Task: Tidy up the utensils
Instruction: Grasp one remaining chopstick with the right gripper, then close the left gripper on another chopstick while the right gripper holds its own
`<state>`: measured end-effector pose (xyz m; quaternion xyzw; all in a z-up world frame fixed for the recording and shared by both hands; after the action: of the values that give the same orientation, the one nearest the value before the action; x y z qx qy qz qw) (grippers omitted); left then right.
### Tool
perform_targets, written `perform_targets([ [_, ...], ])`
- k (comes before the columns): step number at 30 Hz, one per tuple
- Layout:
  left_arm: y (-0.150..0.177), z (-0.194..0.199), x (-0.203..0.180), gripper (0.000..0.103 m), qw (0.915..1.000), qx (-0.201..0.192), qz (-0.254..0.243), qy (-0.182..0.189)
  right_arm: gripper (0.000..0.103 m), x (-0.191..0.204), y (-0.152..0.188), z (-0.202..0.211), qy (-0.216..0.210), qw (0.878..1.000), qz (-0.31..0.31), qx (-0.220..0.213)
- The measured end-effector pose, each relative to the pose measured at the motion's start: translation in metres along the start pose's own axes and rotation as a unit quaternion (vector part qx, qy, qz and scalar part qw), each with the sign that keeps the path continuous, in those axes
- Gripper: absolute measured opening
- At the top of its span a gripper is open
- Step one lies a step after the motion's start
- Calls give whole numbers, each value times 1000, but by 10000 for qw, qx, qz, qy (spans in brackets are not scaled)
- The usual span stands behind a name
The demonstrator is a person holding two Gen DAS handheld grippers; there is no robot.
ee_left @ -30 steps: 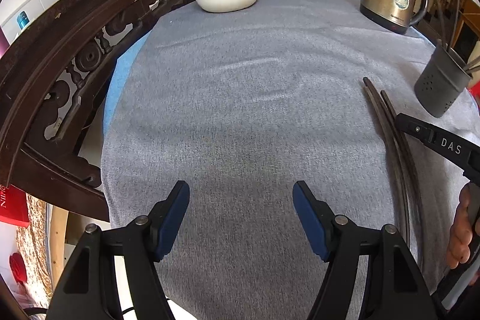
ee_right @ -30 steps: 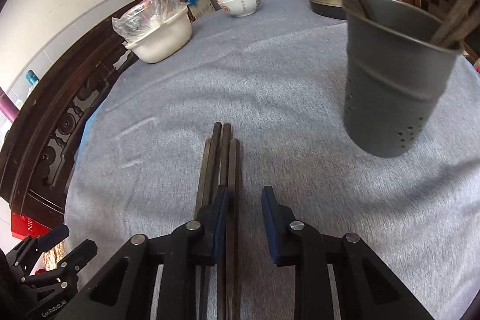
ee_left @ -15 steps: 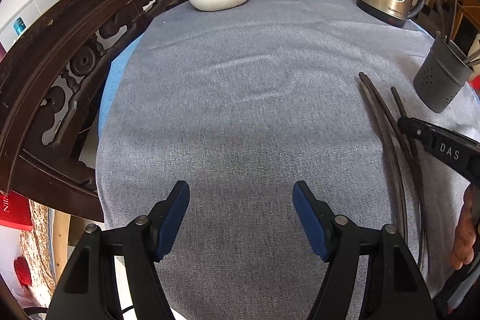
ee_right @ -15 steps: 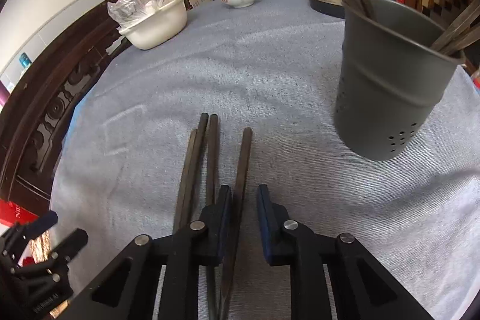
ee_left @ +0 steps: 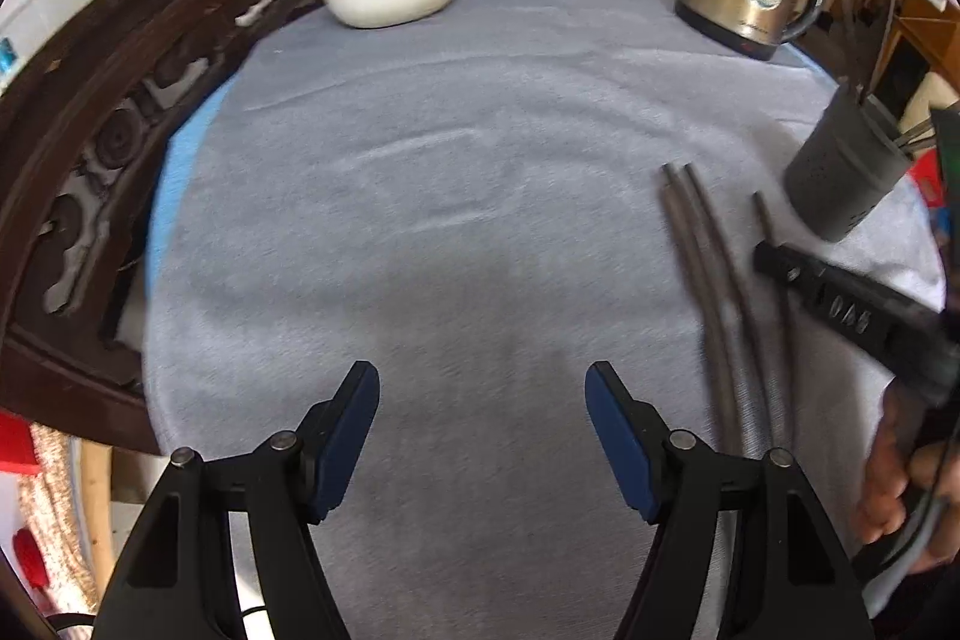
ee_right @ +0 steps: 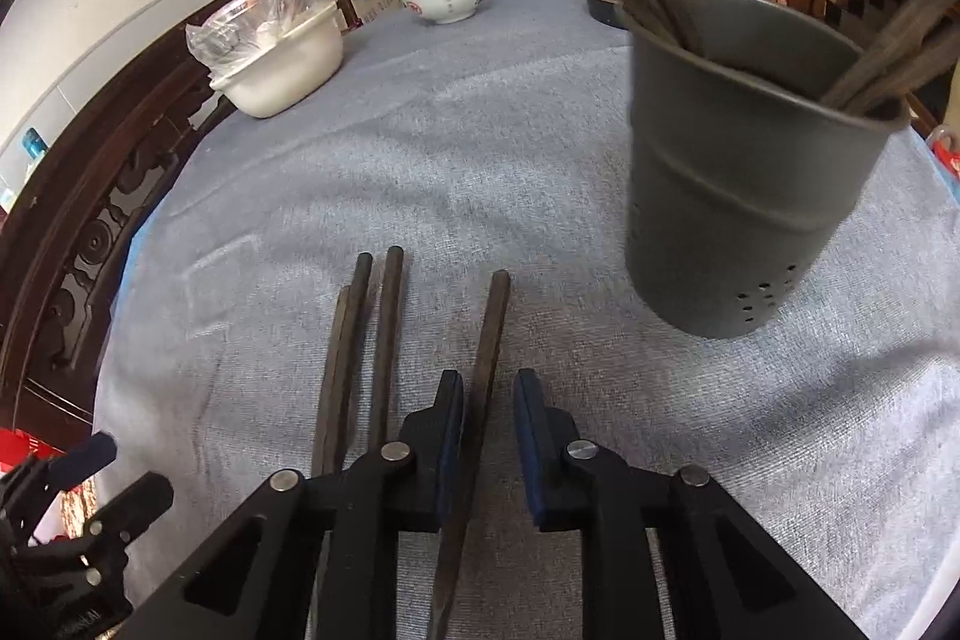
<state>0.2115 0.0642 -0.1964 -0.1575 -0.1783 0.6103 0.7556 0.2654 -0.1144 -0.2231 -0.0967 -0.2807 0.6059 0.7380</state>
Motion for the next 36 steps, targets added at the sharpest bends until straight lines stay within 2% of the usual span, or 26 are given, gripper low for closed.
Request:
perform_targets([
  [1,-3,-1,-2,72,10000,-1,-20,82,14,-2,0,1,-4,10000,26,-6],
  [6,-23,-18,-20,72,9977,149,-149,649,11,-19,5,10,151,9998,153,-52],
  [11,-47,-35,-41,60,9937,250,-272,1058,11,-32,7,14,-34,9999,95,-52],
  [16,-58,-52,-54,52,9917,424,-259,1182,11,-34,7,16,-188,9997,153,-75],
  [23,-66,-62,-63,52,9903,456,-264,1287,11,-38,7,16,-415,9991,74,-64],
  [36,-62,-61,-49,52,9886,411,-276,1425,11,-34,1,11,-276,9996,84,55],
])
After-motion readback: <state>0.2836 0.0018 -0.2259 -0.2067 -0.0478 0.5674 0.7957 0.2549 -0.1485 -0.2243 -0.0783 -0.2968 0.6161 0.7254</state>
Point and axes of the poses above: each gripper's, at about its wrist camera, not at the fingertips, and z roughly against the way its jaws point, x to its left, y to its underside, the point moved 5 cm from there along -z, roughly the way its jaws point, and after that the axes turned 8 degrees about -z, right-handed, at the moved point
